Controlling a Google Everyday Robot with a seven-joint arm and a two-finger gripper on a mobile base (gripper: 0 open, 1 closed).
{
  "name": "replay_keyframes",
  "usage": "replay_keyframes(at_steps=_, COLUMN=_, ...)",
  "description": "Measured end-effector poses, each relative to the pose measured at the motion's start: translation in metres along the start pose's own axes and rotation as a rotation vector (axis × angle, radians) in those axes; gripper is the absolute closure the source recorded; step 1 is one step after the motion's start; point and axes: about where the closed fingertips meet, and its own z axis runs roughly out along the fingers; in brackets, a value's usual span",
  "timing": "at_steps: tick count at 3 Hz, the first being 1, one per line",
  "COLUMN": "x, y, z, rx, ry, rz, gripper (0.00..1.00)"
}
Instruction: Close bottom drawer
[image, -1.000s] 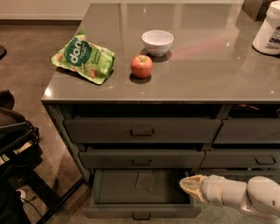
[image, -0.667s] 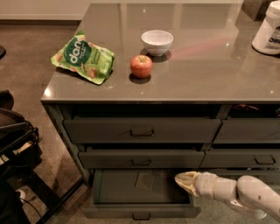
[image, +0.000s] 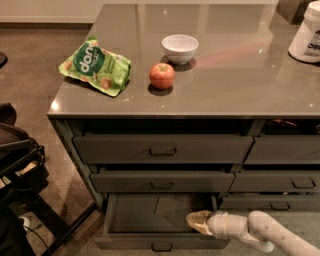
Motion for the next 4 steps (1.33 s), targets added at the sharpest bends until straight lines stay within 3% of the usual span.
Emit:
replay_keyframes(at_steps=1, x=0.015, y=0.008, z=0.011, rx=-0.017, ry=-0.021, rz=0.032, gripper=1.0)
replay_keyframes(at_steps=2, x=0.025, y=0.012, z=0.017, rx=0.007, ry=-0.029, rz=0.053, gripper=1.0)
replay_keyframes(at_steps=3, x=0.065, y=0.024, z=0.026, rx=0.093, ry=-0.072, rz=0.143, gripper=1.0)
replay_keyframes(at_steps=4, x=0.105, y=0.031, z=0.032, rx=0.14, ry=-0.084, rz=0.228, gripper=1.0)
